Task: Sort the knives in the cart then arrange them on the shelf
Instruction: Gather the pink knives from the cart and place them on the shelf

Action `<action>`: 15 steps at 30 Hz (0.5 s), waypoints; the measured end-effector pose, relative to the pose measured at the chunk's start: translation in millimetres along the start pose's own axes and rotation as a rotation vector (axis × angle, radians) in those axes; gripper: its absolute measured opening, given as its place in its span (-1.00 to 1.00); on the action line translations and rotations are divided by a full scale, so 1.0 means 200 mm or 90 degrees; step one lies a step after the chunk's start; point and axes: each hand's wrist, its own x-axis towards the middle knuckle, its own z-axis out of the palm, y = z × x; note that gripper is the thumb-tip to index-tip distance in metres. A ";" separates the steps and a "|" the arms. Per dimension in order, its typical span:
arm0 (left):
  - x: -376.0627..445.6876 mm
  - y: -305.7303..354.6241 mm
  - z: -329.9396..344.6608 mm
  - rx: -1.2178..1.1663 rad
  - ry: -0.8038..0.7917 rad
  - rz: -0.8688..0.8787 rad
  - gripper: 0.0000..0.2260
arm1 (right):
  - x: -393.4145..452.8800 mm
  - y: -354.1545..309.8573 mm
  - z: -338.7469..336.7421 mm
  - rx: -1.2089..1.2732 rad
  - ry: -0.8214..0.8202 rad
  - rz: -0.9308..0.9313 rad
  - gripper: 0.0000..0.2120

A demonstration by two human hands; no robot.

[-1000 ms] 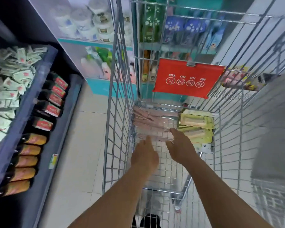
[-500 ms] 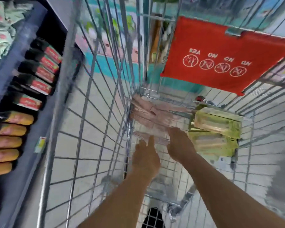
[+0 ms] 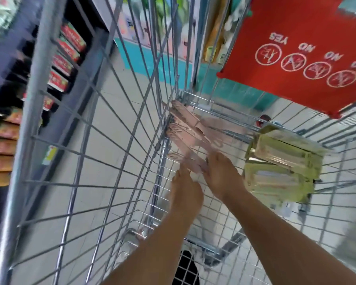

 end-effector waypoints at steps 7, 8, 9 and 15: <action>0.00 0.04 -0.02 -0.135 0.012 -0.071 -0.58 | 0.00 -0.01 -0.01 -0.032 -0.019 -0.017 -0.76; -0.01 0.06 -0.02 -0.184 0.019 -0.081 -0.54 | -0.01 -0.01 -0.02 -0.028 -0.013 -0.017 -0.81; -0.01 0.10 -0.04 -0.234 0.029 -0.103 -0.55 | -0.01 -0.02 -0.02 -0.014 -0.008 -0.013 -0.90; 0.05 0.17 -0.06 -0.408 0.002 -0.300 -0.73 | -0.05 -0.07 -0.06 0.127 -0.004 0.009 -0.64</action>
